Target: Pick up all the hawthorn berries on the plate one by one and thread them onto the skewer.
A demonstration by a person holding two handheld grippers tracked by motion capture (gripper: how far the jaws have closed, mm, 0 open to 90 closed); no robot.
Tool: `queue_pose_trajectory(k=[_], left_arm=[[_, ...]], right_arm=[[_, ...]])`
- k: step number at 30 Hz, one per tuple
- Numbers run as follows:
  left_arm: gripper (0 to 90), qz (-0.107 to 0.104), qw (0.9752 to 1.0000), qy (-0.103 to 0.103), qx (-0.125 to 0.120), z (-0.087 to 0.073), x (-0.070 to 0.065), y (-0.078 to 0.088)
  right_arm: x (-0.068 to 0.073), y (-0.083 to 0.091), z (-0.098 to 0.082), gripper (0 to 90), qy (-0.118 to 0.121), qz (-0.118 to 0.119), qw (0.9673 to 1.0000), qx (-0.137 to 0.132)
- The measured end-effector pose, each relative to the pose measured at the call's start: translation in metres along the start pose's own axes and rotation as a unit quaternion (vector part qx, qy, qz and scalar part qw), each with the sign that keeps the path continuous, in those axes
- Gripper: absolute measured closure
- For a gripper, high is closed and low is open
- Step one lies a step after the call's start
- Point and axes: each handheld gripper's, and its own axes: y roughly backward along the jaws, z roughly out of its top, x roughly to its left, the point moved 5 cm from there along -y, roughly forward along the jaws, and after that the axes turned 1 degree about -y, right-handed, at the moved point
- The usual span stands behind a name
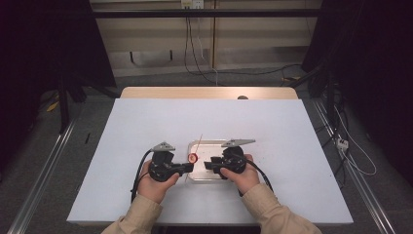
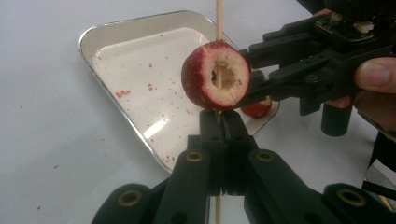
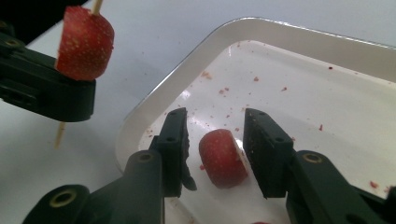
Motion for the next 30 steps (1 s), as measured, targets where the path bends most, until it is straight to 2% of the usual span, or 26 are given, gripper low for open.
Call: queue_pose_trajectory(k=[1, 4, 9, 11, 13, 18, 20, 25, 28, 30], left_arm=[[89.3, -0.001, 1.0, 0.0, 0.0, 0.0, 0.0, 0.0], [89.3, -0.002, 1.0, -0.001, -0.001, 0.001, 0.0, 0.0], [89.4, -0.003, 1.0, 0.0, 0.0, 0.001, 0.0, -0.001], [89.3, -0.001, 1.0, 0.0, 0.0, 0.001, 0.0, 0.0], [89.4, -0.001, 1.0, -0.001, 0.0, 0.001, 0.0, 0.0], [89.4, 0.0, 1.0, -0.001, 0.003, 0.0, 0.0, -0.001], [89.3, 0.001, 1.0, -0.001, 0.003, 0.0, -0.001, -0.001], [89.3, 0.0, 1.0, -0.003, 0.005, 0.0, -0.002, 0.0], [89.4, -0.002, 1.0, -0.001, 0.004, 0.0, -0.002, 0.0], [89.3, -0.003, 1.0, -0.004, 0.006, 0.0, -0.002, 0.0]], right_arm=[[0.0, -0.001, 0.0, 65.6, 0.003, 0.001, 1.0, 0.001], [0.0, 0.001, -0.004, 63.8, 0.002, 0.007, 1.0, 0.005], [-0.004, 0.01, -0.012, 65.1, 0.009, -0.002, 0.9999, 0.005], [-0.006, 0.012, -0.012, 72.6, 0.007, -0.004, 1.0, 0.005], [-0.009, 0.015, -0.012, 74.5, 0.006, -0.01, 0.9999, 0.003], [-0.011, 0.022, -0.016, 73.5, -0.001, -0.009, 0.9999, 0.008], [-0.012, 0.024, -0.017, 65.0, -0.009, -0.01, 0.9999, 0.009], [-0.009, 0.022, -0.012, 58.8, -0.011, -0.015, 0.9998, 0.007], [-0.009, 0.017, -0.007, 60.5, -0.023, -0.011, 0.9996, 0.009], [-0.009, 0.014, -0.006, 63.9, -0.022, -0.012, 0.9996, 0.012]])
